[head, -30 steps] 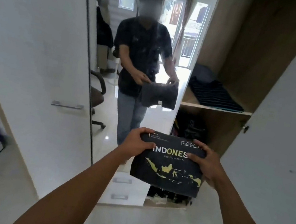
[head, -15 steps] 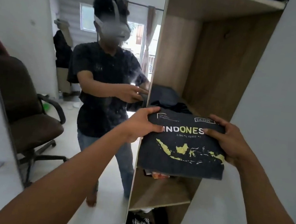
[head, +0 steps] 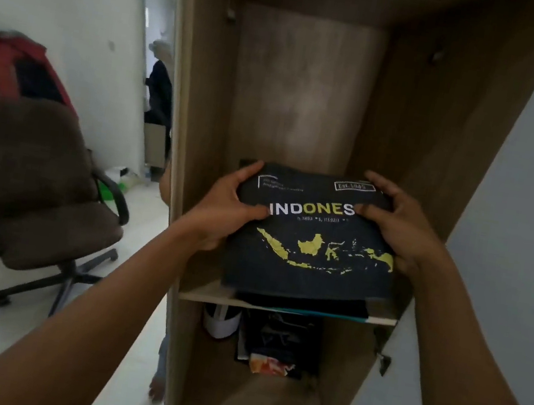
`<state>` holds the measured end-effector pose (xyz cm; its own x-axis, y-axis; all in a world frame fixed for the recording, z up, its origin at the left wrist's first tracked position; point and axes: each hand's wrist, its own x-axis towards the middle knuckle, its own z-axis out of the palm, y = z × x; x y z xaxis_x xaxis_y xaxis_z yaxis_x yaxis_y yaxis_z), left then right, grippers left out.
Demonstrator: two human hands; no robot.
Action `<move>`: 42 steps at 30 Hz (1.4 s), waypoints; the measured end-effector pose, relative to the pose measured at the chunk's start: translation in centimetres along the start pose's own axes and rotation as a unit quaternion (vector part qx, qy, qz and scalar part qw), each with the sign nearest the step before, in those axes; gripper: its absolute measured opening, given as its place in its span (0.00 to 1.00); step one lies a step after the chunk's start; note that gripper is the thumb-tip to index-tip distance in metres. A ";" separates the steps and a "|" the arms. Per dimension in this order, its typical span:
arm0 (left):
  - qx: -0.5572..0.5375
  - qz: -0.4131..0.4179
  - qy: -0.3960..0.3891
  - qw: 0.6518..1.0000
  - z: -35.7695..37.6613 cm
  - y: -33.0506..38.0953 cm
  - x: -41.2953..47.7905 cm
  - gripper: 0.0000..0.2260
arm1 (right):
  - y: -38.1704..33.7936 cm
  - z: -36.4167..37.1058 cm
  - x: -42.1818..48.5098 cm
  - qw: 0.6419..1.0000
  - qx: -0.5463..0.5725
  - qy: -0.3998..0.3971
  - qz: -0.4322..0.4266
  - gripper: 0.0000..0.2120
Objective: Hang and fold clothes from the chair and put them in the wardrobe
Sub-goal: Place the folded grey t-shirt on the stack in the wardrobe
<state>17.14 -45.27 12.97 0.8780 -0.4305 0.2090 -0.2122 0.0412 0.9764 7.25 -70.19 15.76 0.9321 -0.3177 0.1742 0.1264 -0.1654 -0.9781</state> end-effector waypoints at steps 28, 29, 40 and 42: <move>0.354 -0.152 0.019 0.923 1.3 -12.3 3.8 0.28 | 14.4 -2.9 5.6 0.975 -0.165 -0.097 0.114 0.26; 0.420 -0.090 0.020 0.903 2.0 -11.7 3.4 0.32 | 14.3 -2.9 5.7 0.971 -0.215 -0.064 0.078 0.26; 0.602 -0.017 -0.037 0.798 7.3 -16.0 3.9 0.33 | 18.4 0.9 6.3 0.893 -0.435 -0.110 0.019 0.31; 0.601 -0.017 -0.038 0.798 7.4 -16.1 4.5 0.32 | 18.5 0.9 7.1 0.891 -0.441 -0.110 0.016 0.31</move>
<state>21.36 -54.59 -2.17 0.8728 -0.4689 0.1353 -0.4878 -0.8464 0.2138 16.48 -74.67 -1.26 0.9866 -0.1609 0.0269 -0.1265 -0.8589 -0.4962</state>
